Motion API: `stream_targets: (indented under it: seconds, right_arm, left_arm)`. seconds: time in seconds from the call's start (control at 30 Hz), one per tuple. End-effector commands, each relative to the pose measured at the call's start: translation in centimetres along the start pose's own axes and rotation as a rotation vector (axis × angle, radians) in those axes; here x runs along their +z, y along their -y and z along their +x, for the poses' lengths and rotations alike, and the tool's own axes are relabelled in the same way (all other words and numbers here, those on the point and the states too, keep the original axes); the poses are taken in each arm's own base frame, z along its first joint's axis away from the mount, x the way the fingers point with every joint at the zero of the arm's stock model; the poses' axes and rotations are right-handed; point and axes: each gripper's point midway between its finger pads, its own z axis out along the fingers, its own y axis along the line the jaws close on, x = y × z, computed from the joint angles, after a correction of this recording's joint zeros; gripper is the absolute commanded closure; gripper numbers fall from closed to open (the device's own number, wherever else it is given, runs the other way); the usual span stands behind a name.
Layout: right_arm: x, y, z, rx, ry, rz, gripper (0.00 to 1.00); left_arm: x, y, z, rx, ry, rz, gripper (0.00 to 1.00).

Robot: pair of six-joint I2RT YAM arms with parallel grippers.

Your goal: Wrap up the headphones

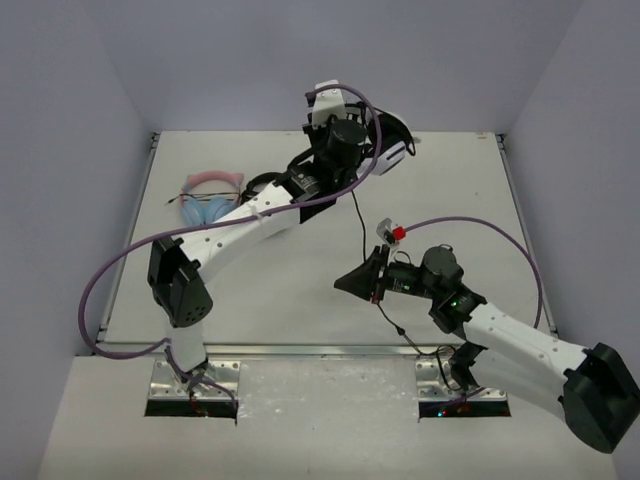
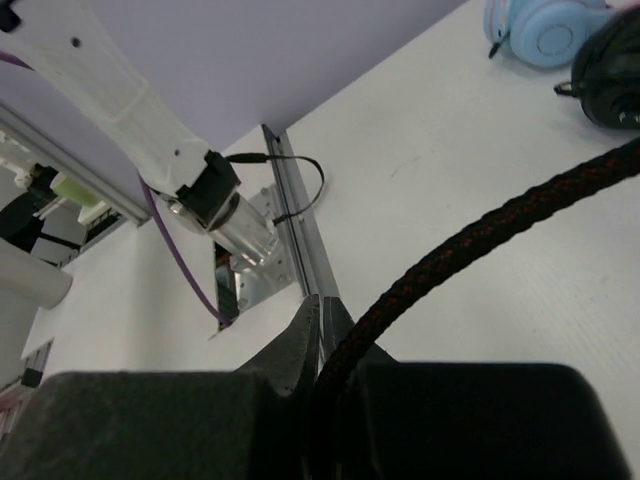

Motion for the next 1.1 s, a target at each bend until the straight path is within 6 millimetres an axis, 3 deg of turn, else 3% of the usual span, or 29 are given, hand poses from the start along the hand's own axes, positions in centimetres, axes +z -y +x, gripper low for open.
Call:
stream_targets:
  seconds: [0.0, 0.03, 0.1, 0.13, 0.23, 0.27, 0.33, 0.37, 0.47, 0.5, 0.57, 0.6, 0.67, 0.8, 0.83, 0.9, 0.93, 1.0, 1.07]
  right_arm:
    - [0.1, -3.8, -4.0, -0.043, 0.013, -0.092, 0.99]
    - [0.0, -4.6, -5.3, -0.058, 0.001, -0.087, 0.99]
    - [-0.2, -5.3, -7.1, -0.082, -0.011, -0.061, 0.99]
    - [-0.5, -6.3, -8.8, -0.101, -0.032, -0.058, 0.99]
    - [-0.6, -8.4, -11.2, -0.132, -0.11, -0.088, 0.99]
    - [-0.6, -8.4, -11.7, -0.137, -0.123, -0.072, 0.99]
    - [-1.1, -9.5, -13.6, -0.184, -0.135, -0.065, 0.99]
    - [-0.7, -9.2, -13.6, -0.175, -0.169, -0.058, 0.99]
    - [-0.4, -8.8, -14.5, -0.191, -0.284, -0.024, 0.99]
    - [-0.3, -9.2, -16.2, -0.262, -0.279, -0.022, 0.99]
    - [-0.3, -6.7, -14.3, -0.23, -0.423, 0.064, 0.99]
    - [-0.4, -6.2, -14.3, -0.245, -0.458, 0.078, 0.99]
    - [-1.2, -5.7, -14.3, -0.311, -0.542, 0.089, 0.99]
    - [-1.1, -0.8, -13.4, -0.389, -0.631, 0.25, 0.99]
    - [-1.2, 0.1, -13.1, -0.399, -0.656, 0.283, 0.99]
    - [-1.4, 1.8, -12.9, -0.419, -0.694, 0.347, 0.99]
    - [-1.7, 4.0, -13.0, -0.46, -0.728, 0.434, 0.99]
    - [-2.1, 7.4, -13.8, -0.529, -0.763, 0.593, 0.99]
    - [-2.3, 9.4, -14.4, -0.548, -0.767, 0.678, 0.99]
  left_arm:
    - [-1.0, -1.9, -7.9, -0.303, 0.183, -0.026, 1.0]
    - [-0.6, -2.5, -5.8, -0.264, 0.166, -0.044, 0.99]
    - [-1.0, -3.9, -5.4, -0.285, 0.173, -0.071, 1.0]
    - [-0.9, -4.7, -3.0, -0.253, 0.152, -0.084, 1.0]
    - [-1.5, -6.4, -1.7, -0.297, 0.148, -0.104, 1.0]
    - [-1.6, -7.2, 0.3, -0.263, 0.126, -0.117, 1.0]
    - [-2.1, -8.5, 1.6, -0.273, 0.108, -0.14, 1.0]
    - [-2.3, -9.5, 3.9, -0.23, 0.082, -0.155, 1.0]
    - [-3.1, -10.2, 6.4, -0.245, 0.041, -0.09, 0.99]
    - [-3.7, -10.8, 9.2, -0.194, -0.011, -0.028, 1.0]
    - [-4.4, -10.5, 10.7, -0.208, -0.027, 0.062, 1.0]
    - [-5.3, -11.5, 13.2, -0.151, -0.066, 0.111, 1.0]
    - [-6.2, -11.4, 14.0, -0.176, -0.064, 0.201, 1.0]
    - [-9.3, -10.7, 16.5, -0.055, -0.101, 0.466, 1.0]
    - [-9.9, -11.1, 17.9, -0.014, -0.139, 0.484, 1.0]
    - [-11.1, -11.1, 18.6, 0.015, -0.18, 0.548, 1.0]
    - [-11.6, -11.7, 20.1, 0.057, -0.223, 0.563, 1.0]
    - [-12.9, -12.4, 21.2, 0.087, -0.276, 0.596, 1.0]
    - [-13.8, -13.6, 21.3, 0.077, -0.285, 0.6, 1.0]
